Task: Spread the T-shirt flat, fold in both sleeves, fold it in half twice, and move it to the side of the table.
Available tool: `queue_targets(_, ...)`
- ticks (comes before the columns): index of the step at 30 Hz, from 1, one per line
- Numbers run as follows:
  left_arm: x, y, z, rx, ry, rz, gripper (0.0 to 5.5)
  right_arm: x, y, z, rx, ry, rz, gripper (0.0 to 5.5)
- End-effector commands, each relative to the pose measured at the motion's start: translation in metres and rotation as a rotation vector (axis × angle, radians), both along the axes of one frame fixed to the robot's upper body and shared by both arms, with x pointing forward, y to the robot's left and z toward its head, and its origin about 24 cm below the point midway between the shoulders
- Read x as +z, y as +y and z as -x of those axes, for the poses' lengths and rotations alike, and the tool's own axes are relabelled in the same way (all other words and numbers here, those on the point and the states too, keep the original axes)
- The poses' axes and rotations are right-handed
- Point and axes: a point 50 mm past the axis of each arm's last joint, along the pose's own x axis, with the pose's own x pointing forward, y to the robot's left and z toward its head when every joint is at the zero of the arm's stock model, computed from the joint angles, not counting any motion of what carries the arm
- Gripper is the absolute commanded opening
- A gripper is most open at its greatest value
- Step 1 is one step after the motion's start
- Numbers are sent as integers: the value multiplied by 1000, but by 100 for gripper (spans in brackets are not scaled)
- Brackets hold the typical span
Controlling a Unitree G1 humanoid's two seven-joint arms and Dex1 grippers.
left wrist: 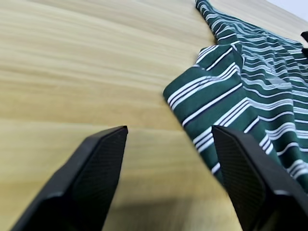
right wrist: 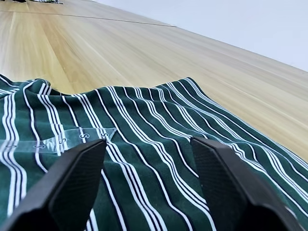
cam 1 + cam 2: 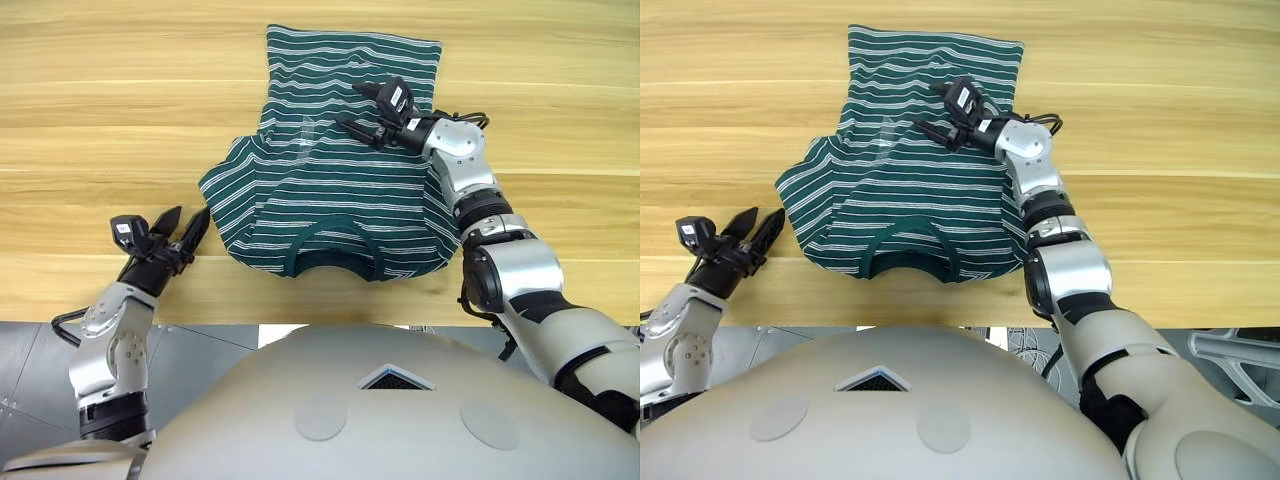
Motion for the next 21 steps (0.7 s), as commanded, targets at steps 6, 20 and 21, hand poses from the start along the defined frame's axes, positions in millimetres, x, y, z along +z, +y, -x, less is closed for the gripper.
queue_targets(6,-18,-17,-10,-63,106,45,311,5,-2,-1,-12,-27,1,325)
queue_targets(20,-20,-14,-30,-24,94,107,84,14,-5,4,-19,-71,-34,325)
queue_targets(21,-20,-14,-30,-22,91,109,61,13,-5,4,-21,-70,-34,325)
